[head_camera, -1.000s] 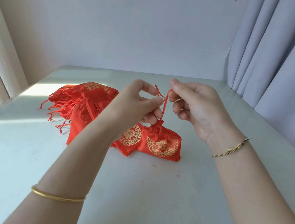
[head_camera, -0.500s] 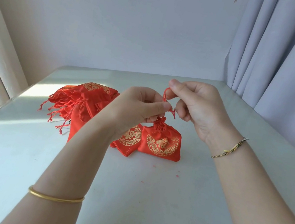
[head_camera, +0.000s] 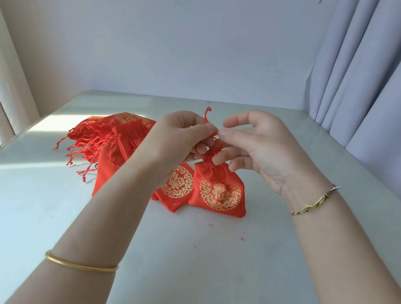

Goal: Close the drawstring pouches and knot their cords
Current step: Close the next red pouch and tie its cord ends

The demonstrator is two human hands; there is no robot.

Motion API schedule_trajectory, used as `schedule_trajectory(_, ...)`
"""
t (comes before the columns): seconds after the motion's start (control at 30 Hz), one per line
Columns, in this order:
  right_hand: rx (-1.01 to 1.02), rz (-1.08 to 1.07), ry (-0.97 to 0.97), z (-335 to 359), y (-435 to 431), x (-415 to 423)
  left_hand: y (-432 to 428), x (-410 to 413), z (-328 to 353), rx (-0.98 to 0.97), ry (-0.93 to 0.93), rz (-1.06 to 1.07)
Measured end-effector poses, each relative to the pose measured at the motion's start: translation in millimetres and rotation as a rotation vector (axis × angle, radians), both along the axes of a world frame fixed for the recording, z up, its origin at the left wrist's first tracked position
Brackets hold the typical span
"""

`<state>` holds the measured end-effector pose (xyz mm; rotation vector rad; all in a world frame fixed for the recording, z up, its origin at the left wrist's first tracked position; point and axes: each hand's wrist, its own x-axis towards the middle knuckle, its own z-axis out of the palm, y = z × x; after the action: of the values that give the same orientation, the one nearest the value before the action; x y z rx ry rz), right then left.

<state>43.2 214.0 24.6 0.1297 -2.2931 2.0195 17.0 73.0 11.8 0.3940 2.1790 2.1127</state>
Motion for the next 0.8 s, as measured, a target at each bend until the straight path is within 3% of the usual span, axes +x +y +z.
schedule_trajectory(0.2, 0.237, -0.054, 0.156, -6.2, 0.7, -4.5, -1.1, -1.5, -1.3, 0.003, 0.012, 0.051)
schedule_trajectory(0.4, 0.288, -0.041, 0.297, -8.9, -3.9, -6.0, -2.1, -1.1, -1.6, 0.025, 0.029, 0.062)
schedule_trajectory(0.8, 0.608, -0.17, 0.488, -10.8, -3.8, -7.6, 0.3, -3.4, -2.3, 0.031, 0.086, 0.139)
